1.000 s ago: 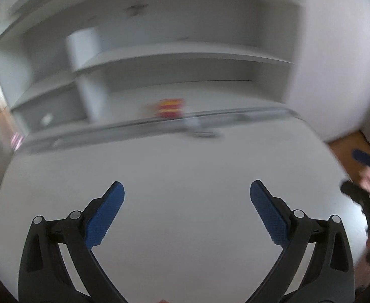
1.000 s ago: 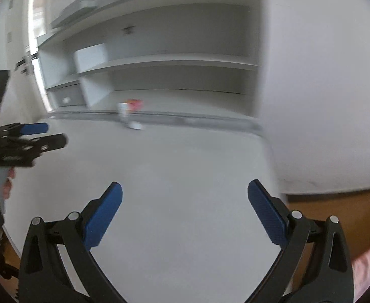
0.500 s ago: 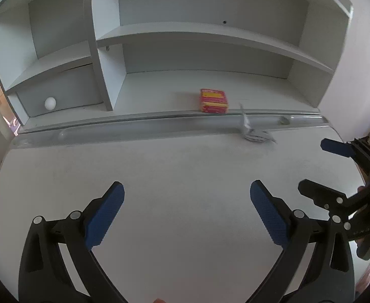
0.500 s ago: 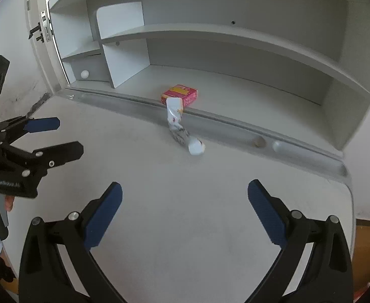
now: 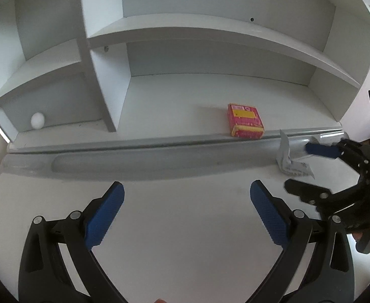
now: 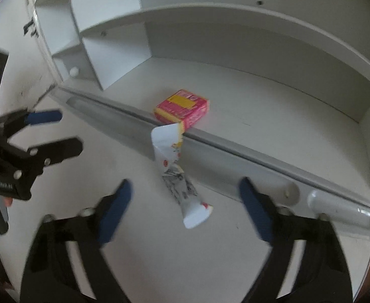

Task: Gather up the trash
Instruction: 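Grasp the pink-and-yellow box with the left tool while the right tool grasps the white wrapper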

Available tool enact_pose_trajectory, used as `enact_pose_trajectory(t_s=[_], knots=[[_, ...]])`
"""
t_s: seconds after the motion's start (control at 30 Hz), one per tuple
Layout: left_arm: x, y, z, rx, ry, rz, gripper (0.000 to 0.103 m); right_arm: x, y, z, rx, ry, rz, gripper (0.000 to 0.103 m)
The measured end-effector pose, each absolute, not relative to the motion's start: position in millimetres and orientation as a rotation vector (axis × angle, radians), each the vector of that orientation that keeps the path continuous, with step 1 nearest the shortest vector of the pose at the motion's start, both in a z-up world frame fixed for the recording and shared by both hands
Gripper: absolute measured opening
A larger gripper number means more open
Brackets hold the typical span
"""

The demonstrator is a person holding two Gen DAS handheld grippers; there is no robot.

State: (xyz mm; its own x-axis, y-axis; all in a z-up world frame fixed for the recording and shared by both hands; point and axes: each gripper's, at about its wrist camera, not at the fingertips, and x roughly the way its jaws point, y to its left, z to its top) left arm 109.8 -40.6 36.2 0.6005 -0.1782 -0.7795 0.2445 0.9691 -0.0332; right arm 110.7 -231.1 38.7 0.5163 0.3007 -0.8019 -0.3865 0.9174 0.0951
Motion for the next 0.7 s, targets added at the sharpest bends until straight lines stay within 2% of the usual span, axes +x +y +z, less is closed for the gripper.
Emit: enact_pose_trajectory(t_s=[0.1, 0.13, 0.17, 0.2, 0.23, 0.7], knots=[[120.6, -45.9, 31.7, 0.083, 0.901, -0.249, 0.097, 111.6, -219.0, 35.3, -0.185, 0.921, 0.390, 0.058], [124.7, -48.9, 29.6, 0.083, 0.905, -0.250, 0.097, 110.1, -216.4, 35.6, -0.201, 0.908, 0.391, 0.045], [125.9, -51.1, 29.2, 0.083, 0.906, -0.252, 0.097, 109.2, -216.1, 36.0, -0.198, 0.904, 0.394, 0.027], [128.6, -54.7, 27.8, 0.082, 0.905, -0.249, 0.097, 107.4, -215.3, 36.7, -0.222, 0.899, 0.377, 0.027], [130.4, -57.6, 27.1, 0.078, 0.906, -0.248, 0.097, 105.3, -215.1, 37.4, -0.240, 0.905, 0.379, 0.020], [175.2, -122.7, 15.0, 0.070, 0.899, -0.269, 0.096, 96.3, -274.7, 32.1, -0.131, 0.894, 0.310, 0.018]])
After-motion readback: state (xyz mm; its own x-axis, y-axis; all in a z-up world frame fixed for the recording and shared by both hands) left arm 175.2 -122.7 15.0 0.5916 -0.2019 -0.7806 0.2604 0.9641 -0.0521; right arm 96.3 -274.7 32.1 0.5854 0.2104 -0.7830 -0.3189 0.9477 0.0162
